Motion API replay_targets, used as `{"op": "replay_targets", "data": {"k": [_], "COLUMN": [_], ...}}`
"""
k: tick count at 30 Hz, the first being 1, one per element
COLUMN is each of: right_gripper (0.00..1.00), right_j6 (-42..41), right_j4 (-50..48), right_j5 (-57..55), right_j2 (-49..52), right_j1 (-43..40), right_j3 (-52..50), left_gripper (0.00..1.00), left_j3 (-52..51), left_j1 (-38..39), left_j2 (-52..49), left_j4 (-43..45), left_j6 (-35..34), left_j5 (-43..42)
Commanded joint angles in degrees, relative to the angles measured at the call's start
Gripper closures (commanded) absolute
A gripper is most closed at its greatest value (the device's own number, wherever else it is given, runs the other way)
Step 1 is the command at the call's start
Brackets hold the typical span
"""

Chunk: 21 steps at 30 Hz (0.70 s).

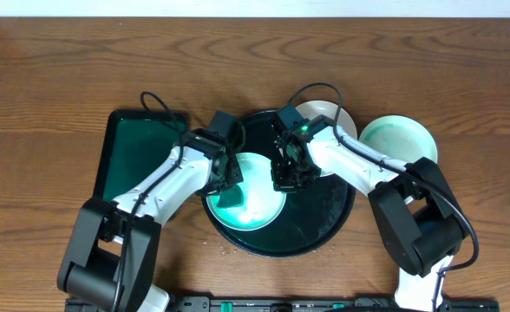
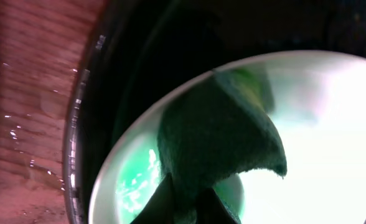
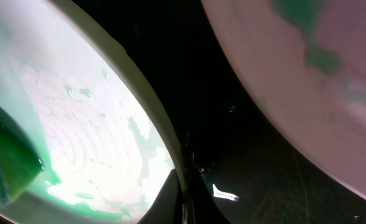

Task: Clean dirty plates on tray and stack at the side
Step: 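Scrub the center plate with the sponge in the left gripper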

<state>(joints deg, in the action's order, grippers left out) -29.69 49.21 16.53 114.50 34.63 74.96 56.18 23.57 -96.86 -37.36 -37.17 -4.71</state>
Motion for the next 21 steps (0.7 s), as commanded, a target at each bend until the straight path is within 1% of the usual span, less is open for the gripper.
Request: {"op": "replay_targets", "data": {"k": [1,3,5,7,11,16,19,21], "right_gripper": [0.99,0.99,0.99,0.99,0.99,0.99,0.99,0.99], "right_j6": [0.6,0.6,0.6,0.6,0.6,0.6,0.6,0.6], "right_j4": [0.3,0.3,0.3,0.3,0.3,0.3,0.3,0.3], "right_j5": [-1.0,-1.0,-1.0,-1.0,-1.0,-1.0,-1.0,-1.0], "right_j2": [1.2,1.2,1.2,1.2,1.2,1.2,1.2,1.2], "right_j1": [-0.2,-0.2,-0.2,-0.2,-0.2,-0.2,-0.2,-0.2], "right_j3": [0.6,0.6,0.6,0.6,0.6,0.6,0.6,0.6], "left_gripper": [0.93,0.93,0.93,0.93,0.93,0.92,0.93,0.93], "left_j3": [-1.2,-1.2,-1.2,-1.2,-1.2,-1.1,-1.1,-1.1], "left_j1": [2.4,5.1,7.3,7.5,5.4,-0.5,-4.7,-5.4], "left_j2": [-1.2,-1.2,-1.2,-1.2,-1.2,-1.2,-1.2,-1.2], "left_j4": [-1.8,-0.4,1.7,2.7,4.0,4.3,4.3,4.2], "left_j6": [1.5,1.4,-0.1,-0.5,-1.7,-1.7,-1.0,-0.1], "left_j5": [-7.7,-14.1,-16.5,-16.1,-10.8,-4.7,5.2,6.9]}}
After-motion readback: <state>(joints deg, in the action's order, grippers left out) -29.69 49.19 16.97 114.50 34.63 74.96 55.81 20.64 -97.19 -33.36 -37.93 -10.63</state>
